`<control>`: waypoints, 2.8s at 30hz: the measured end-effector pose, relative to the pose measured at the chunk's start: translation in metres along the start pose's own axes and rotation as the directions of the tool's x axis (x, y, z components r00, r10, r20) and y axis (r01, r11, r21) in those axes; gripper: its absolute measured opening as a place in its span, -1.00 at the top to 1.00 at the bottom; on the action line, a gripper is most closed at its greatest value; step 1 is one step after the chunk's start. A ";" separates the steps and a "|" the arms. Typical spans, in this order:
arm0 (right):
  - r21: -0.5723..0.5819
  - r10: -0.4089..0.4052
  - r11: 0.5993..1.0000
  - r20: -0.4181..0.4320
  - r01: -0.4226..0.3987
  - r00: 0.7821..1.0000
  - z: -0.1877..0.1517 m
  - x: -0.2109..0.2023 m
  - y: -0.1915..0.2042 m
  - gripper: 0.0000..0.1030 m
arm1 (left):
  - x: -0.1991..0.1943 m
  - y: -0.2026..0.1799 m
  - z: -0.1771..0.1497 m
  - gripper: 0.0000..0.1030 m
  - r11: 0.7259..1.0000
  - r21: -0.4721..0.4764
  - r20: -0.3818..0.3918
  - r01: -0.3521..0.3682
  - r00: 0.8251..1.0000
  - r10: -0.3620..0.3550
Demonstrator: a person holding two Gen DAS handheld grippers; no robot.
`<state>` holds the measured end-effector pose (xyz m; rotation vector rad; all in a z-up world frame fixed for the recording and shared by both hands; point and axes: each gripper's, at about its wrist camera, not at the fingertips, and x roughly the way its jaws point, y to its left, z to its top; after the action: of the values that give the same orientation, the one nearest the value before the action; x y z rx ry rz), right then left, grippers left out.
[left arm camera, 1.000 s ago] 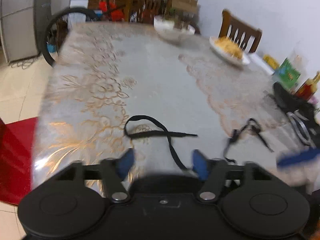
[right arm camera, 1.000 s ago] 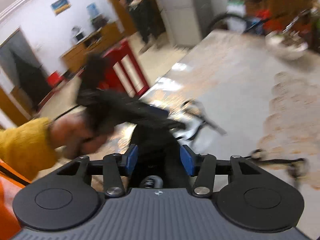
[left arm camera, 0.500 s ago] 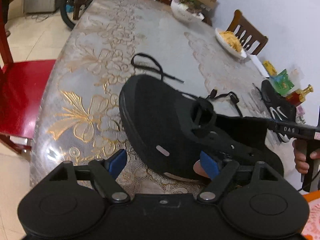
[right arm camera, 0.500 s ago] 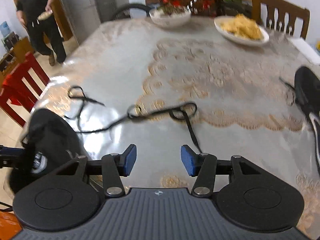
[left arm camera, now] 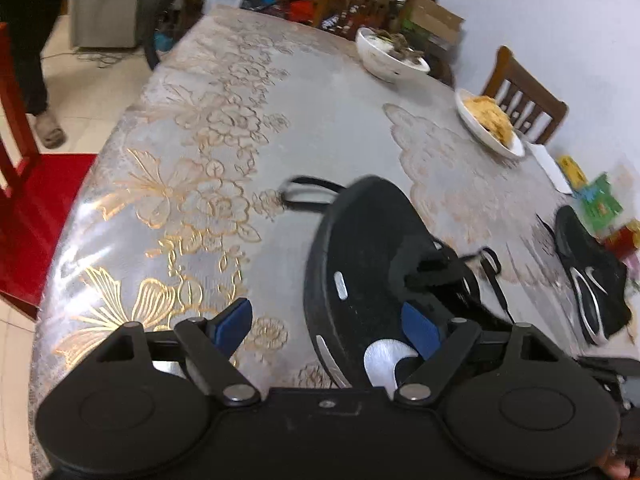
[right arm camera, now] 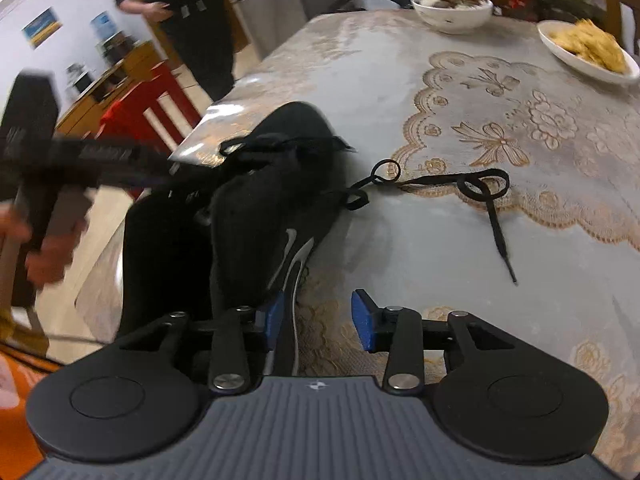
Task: Lace up shoes with both hands
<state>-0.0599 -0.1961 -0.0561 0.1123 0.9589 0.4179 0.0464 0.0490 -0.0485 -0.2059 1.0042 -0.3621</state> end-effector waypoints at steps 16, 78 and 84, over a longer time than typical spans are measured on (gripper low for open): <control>-0.224 -0.157 0.958 0.122 0.181 0.980 -0.012 -0.037 -0.100 0.03 | -0.065 -0.059 -0.017 -0.70 0.961 -0.118 0.078 -0.250 0.963 0.259; -0.750 0.100 0.653 -0.055 -0.108 0.993 0.017 -0.011 -0.064 0.10 | -0.073 -0.091 -0.046 -0.72 0.921 -0.217 0.060 -0.323 0.938 0.342; -0.978 0.063 0.145 -0.140 -0.148 0.988 0.016 -0.008 -0.071 0.21 | -0.076 -0.097 -0.049 -0.72 0.921 -0.210 0.068 -0.329 0.934 0.350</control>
<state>-0.0299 -0.2630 -0.0601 -1.1231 0.5450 1.1546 -0.0520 -0.0109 0.0176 -0.2202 0.9515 0.0661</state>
